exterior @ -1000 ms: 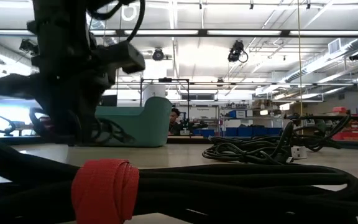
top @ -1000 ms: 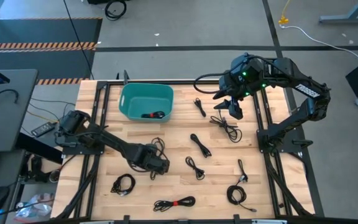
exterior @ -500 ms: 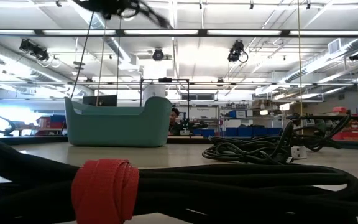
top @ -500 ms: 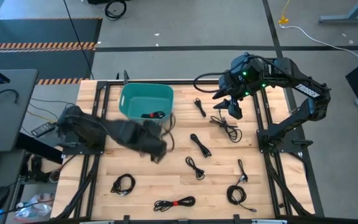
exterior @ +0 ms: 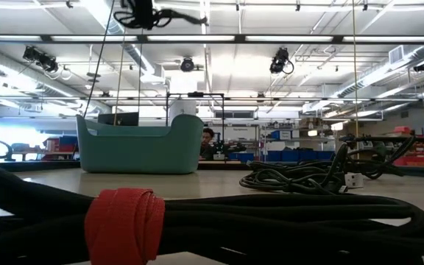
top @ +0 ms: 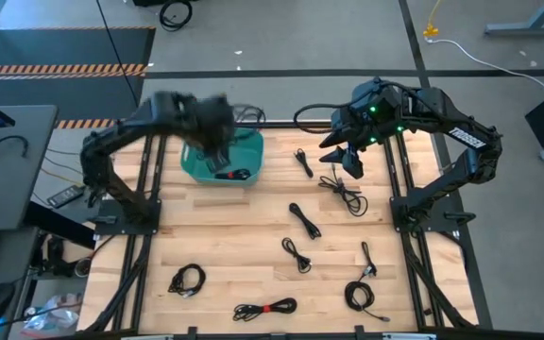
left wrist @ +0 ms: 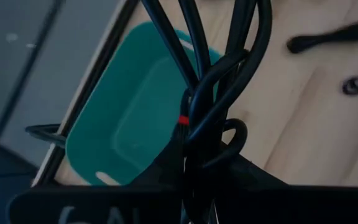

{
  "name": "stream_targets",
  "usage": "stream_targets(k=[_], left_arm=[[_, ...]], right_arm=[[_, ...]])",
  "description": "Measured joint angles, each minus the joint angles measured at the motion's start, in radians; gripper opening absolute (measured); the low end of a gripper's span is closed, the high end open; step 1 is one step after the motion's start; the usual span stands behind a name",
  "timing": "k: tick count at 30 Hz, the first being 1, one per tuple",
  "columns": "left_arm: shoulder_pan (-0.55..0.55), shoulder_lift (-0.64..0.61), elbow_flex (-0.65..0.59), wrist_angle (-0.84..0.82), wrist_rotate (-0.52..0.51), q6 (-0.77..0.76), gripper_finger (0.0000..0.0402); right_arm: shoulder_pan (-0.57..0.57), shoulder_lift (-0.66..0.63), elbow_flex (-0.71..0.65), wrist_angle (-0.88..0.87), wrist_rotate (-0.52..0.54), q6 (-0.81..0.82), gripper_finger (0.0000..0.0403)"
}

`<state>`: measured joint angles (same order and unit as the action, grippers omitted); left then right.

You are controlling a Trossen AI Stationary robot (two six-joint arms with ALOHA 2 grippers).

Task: Pick and place USB-C Cables
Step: Put the black charger cable into the green bin

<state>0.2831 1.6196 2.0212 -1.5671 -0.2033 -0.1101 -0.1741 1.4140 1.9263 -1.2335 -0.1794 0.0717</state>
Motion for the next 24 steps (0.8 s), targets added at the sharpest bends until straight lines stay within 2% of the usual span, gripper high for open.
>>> stream_targets(k=[6,9,12,19,24], left_arm=[[0.268,0.016,0.0,-0.004,0.257,0.338,0.0053],[0.351,0.041,0.0,-0.005,0.362,0.479,0.0053],[0.407,0.078,0.0,-0.004,0.418,0.597,0.0053],[0.466,0.209,0.0,-0.004,0.416,0.729,0.0053],[0.478,0.292,0.0,-0.004,0.277,0.711,0.0053]], right_arm=[[0.0,0.0,0.0,0.078,0.004,0.034,0.0203],[0.0,0.0,0.0,0.115,0.004,0.035,0.0203],[0.0,0.0,0.0,0.156,0.004,0.035,0.0203],[0.0,0.0,0.0,0.201,0.006,0.078,0.0203],[0.0,0.0,0.0,0.201,0.006,0.095,0.0203]])
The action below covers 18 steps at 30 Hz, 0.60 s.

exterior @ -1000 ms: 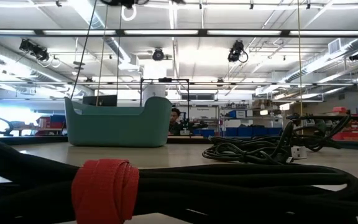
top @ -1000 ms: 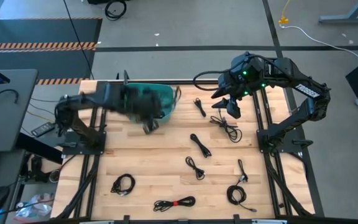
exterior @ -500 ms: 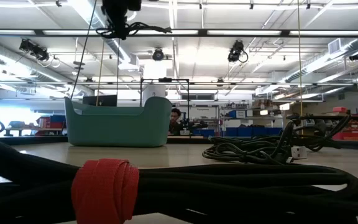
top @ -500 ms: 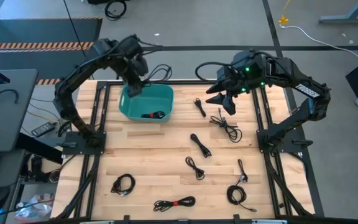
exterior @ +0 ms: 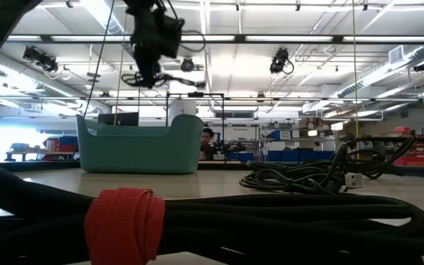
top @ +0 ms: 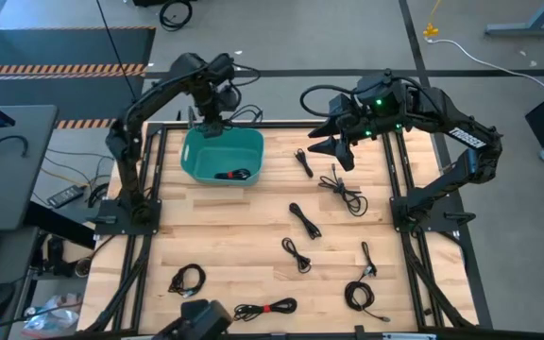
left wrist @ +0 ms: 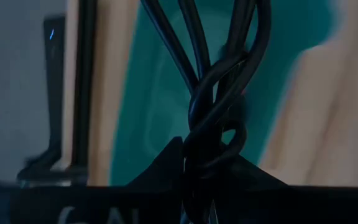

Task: Pick and place USB-C Cables
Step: Put the black charger cable into the green bin

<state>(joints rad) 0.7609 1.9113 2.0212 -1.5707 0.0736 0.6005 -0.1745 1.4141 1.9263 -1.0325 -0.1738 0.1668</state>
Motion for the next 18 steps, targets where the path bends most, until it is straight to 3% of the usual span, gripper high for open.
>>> stream_targets(k=[8,18], left_arm=[[0.003,0.03,0.0,0.0,0.017,-0.071,0.0053],[-0.012,-0.066,-0.007,0.002,0.058,-0.143,0.0053]], right_arm=[[0.0,0.0,0.0,-0.013,-0.008,0.001,0.0203],[-0.006,0.0,0.0,-0.027,-0.011,-0.012,0.0203]])
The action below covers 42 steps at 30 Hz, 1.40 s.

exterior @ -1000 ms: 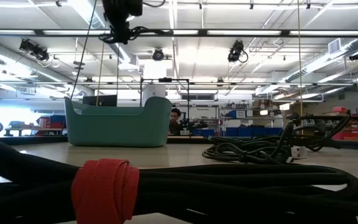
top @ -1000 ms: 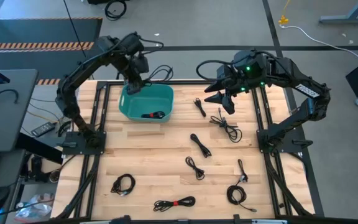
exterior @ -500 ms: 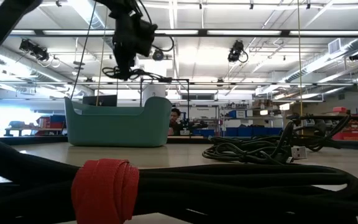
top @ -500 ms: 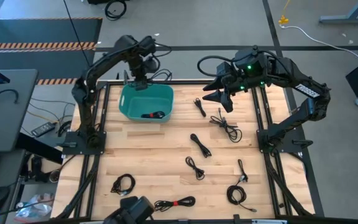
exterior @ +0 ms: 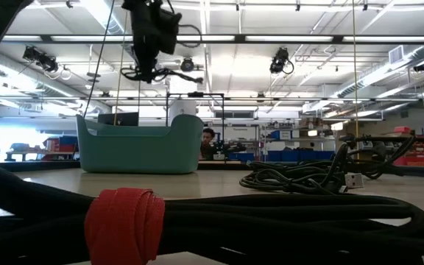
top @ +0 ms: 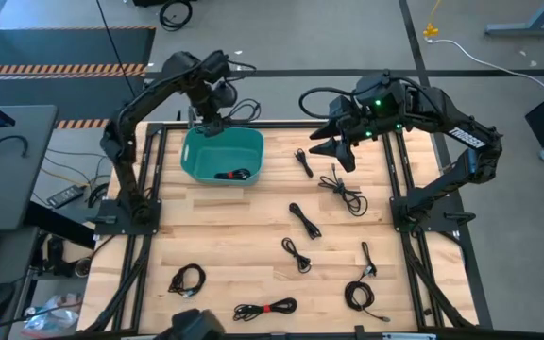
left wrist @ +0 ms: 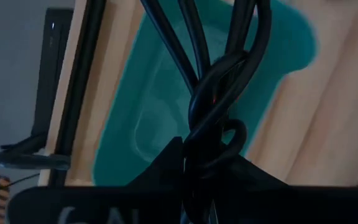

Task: Pick and place USB-C Cables
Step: Put the black charger cable into the green bin

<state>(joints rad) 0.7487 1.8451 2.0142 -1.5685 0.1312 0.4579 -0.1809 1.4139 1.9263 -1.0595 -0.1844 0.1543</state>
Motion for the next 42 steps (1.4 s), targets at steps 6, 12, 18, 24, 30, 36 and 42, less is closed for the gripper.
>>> stream_targets(k=[6,12,18,24,30,36,42], left_arm=[[-0.02,-0.217,-0.339,-0.004,0.01,-0.016,0.0053],[-0.029,-0.428,-0.685,0.048,-0.029,-0.029,0.0053],[-0.029,-0.468,-0.748,0.137,-0.074,0.043,0.0053],[-0.023,-0.396,-0.744,0.316,-0.083,0.136,0.0053],[-0.019,-0.271,-0.744,0.394,-0.083,0.206,0.0053],[-0.01,-0.173,-0.744,0.452,-0.084,0.251,0.0053],[-0.01,-0.117,-0.744,0.557,-0.085,0.298,0.0053]], right_arm=[[-0.013,0.0,0.0,0.0,0.0,-0.001,0.0203],[-0.037,0.0,0.0,0.024,0.0,-0.019,0.0203],[-0.039,0.0,0.0,0.065,-0.001,-0.015,0.0203],[-0.039,0.0,0.0,0.103,-0.001,0.012,0.0203],[-0.039,0.0,0.0,0.106,-0.001,0.056,0.0203],[-0.039,0.0,0.0,0.105,-0.001,0.064,0.0203],[-0.039,0.0,0.0,0.117,-0.001,0.065,0.0203]])
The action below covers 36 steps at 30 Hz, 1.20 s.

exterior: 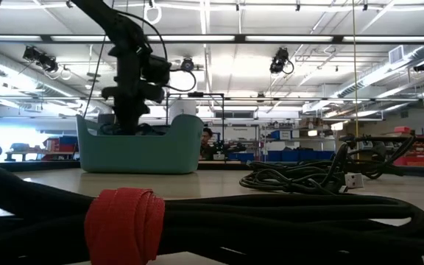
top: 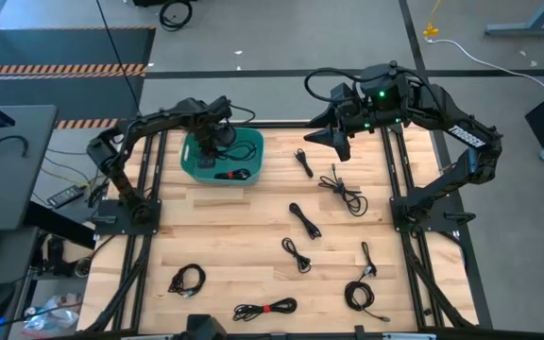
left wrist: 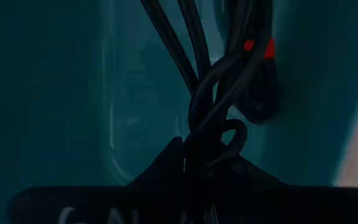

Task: Pick and place USB-C Cables
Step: Put the black charger cable into the green bin

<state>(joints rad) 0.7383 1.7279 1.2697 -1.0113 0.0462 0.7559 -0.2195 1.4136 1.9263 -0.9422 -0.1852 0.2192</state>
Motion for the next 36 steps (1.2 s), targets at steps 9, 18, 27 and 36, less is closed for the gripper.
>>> stream_targets(k=[9,18,27,36], left_arm=[[0.005,0.089,0.0,0.092,-0.007,0.066,0.0053],[0.029,0.164,0.001,0.13,-0.018,0.065,0.0053],[0.026,0.168,0.001,0.118,-0.024,0.041,0.0053],[0.026,0.168,0.001,0.126,-0.035,0.028,0.0071]], right_arm=[[0.0,0.0,0.0,0.037,0.0,0.001,0.0203],[0.001,0.0,0.0,0.036,0.0,0.041,0.0203],[0.001,0.0,0.0,0.036,0.0,0.041,0.0203],[0.001,0.0,0.0,0.035,0.0,0.04,0.0203]])
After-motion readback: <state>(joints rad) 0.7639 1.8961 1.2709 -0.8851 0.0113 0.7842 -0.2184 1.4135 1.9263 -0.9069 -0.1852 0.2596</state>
